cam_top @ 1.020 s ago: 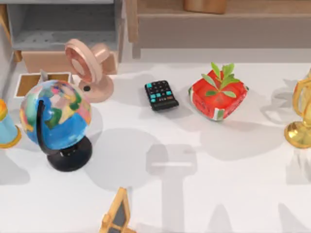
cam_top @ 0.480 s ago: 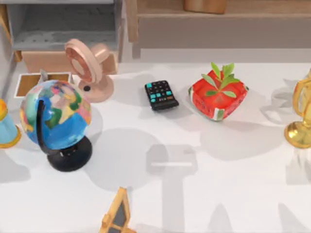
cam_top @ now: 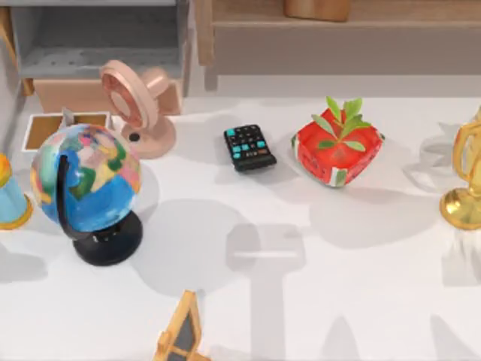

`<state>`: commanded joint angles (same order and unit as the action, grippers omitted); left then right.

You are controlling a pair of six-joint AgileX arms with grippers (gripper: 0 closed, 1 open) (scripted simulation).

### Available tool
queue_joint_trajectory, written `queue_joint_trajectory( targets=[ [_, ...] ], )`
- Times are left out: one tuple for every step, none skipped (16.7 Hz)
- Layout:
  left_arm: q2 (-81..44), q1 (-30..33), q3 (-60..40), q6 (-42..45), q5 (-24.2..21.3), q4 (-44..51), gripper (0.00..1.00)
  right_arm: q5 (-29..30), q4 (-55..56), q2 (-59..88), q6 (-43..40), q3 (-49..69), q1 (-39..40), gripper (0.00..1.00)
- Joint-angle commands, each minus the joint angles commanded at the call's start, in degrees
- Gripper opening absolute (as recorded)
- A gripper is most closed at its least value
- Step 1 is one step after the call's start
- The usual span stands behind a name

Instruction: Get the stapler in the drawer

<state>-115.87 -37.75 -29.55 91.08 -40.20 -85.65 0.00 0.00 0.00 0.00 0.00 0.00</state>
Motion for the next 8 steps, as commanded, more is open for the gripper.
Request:
queue_joint_trajectory(
  targets=[
    [0.0, 0.0, 0.0, 0.0, 0.0, 0.0, 0.02, 0.0, 0.0, 0.0, 0.0, 0.0, 0.0, 1.00],
    [0.0, 0.0, 0.0, 0.0, 0.0, 0.0, 0.00, 0.0, 0.0, 0.0, 0.0, 0.0, 0.0, 1.00],
    [0.0, 0.0, 0.0, 0.0, 0.0, 0.0, 0.00, 0.0, 0.0, 0.0, 0.0, 0.0, 0.0, 1.00],
    [0.0, 0.0, 0.0, 0.0, 0.0, 0.0, 0.00, 0.0, 0.0, 0.0, 0.0, 0.0, 0.0, 1.00],
    [0.0, 0.0, 0.0, 0.0, 0.0, 0.0, 0.00, 0.0, 0.0, 0.0, 0.0, 0.0, 0.0, 1.00],
    [0.0, 0.0, 0.0, 0.0, 0.0, 0.0, 0.00, 0.0, 0.0, 0.0, 0.0, 0.0, 0.0, 1.00],
    [0.0, 0.0, 0.0, 0.0, 0.0, 0.0, 0.00, 0.0, 0.0, 0.0, 0.0, 0.0, 0.0, 1.00],
    [0.0, 0.0, 0.0, 0.0, 0.0, 0.0, 0.00, 0.0, 0.0, 0.0, 0.0, 0.0, 0.0, 1.00]
  ],
)
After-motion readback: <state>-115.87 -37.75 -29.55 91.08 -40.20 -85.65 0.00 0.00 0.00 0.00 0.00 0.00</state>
